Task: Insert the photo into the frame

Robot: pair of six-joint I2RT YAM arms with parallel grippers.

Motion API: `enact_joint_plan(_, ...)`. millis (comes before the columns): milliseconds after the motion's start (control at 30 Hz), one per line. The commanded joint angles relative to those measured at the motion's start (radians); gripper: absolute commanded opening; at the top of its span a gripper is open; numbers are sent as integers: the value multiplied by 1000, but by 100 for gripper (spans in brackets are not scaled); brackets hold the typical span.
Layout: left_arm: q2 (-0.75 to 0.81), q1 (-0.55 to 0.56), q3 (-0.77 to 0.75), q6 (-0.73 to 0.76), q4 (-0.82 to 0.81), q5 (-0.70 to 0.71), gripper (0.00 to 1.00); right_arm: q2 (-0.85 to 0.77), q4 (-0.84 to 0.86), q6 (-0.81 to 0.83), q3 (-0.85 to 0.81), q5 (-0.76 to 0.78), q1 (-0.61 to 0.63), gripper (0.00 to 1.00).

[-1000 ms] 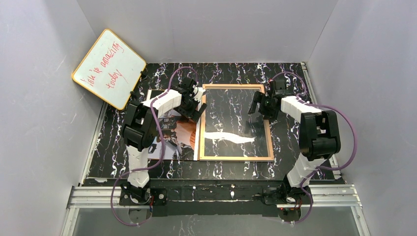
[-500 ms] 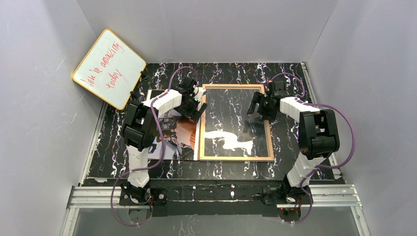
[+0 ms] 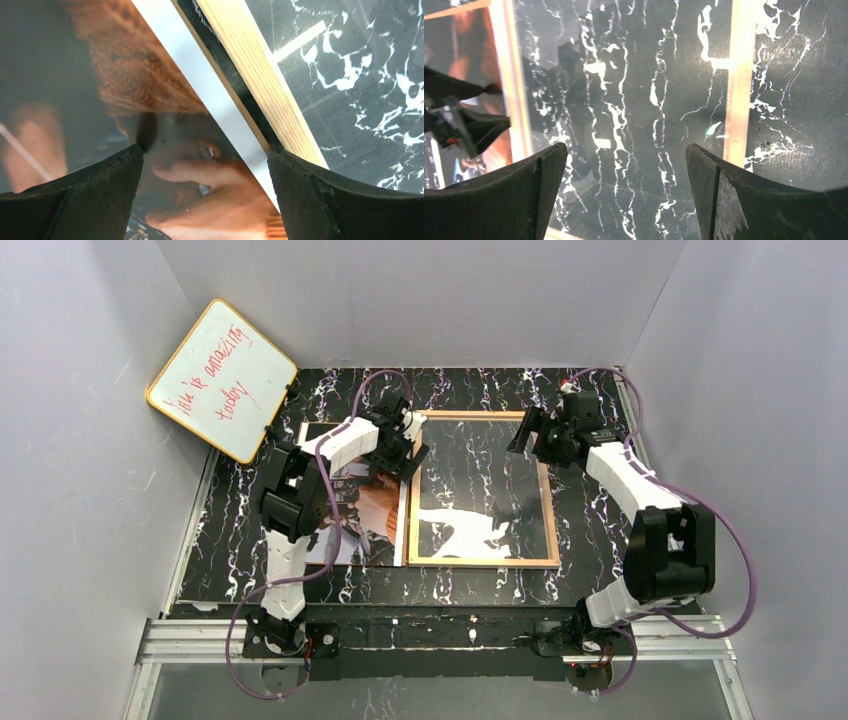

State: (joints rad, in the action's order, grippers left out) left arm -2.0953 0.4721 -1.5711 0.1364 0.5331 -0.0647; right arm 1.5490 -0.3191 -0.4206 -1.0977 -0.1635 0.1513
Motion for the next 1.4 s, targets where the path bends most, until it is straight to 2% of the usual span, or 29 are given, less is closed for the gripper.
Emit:
enact_joint_plan(0,-71,30,-41,-24,37,-41,93,-90,-25,-24,-14,-29,-2,98)
enact_joint_plan(133,-110,46,-89,-26,40,-27,93,-144,-46,-58,-4,-56,-6,99)
enact_joint_plan(233,-149,62,-150,-32,54,-22,92,-188,-63,-159,29,-14,-10,99)
enact_joint_plan(367,-186,77,-242,-49,84,-35,93,-222,2,-173,89,-135,-9,99)
enact_joint_plan(500,-171,63,-312,-56,155,-62,93,-234,52,-231,108,-177,30,99)
enact_joint_plan(700,-84,-127,-473,-37,345,-152,95,-104,107,-286,-26,-96,235,99)
enact_joint_plan(800,-38,-253,-531,30,440,-114,96,43,121,-303,-159,-75,325,99)
enact_joint_plan(933,67,-407,-435,146,443,6,96,284,76,-294,-400,-27,427,98)
enact_joint_plan(1067,171,-533,-208,235,312,155,91,527,-17,-273,-670,46,473,93)
enact_joint_plan(1233,275,-567,62,321,112,284,85,713,-57,-272,-824,122,498,89)
enact_joint_plan(1367,289,-567,155,338,22,317,83,762,-58,-277,-858,152,508,89)
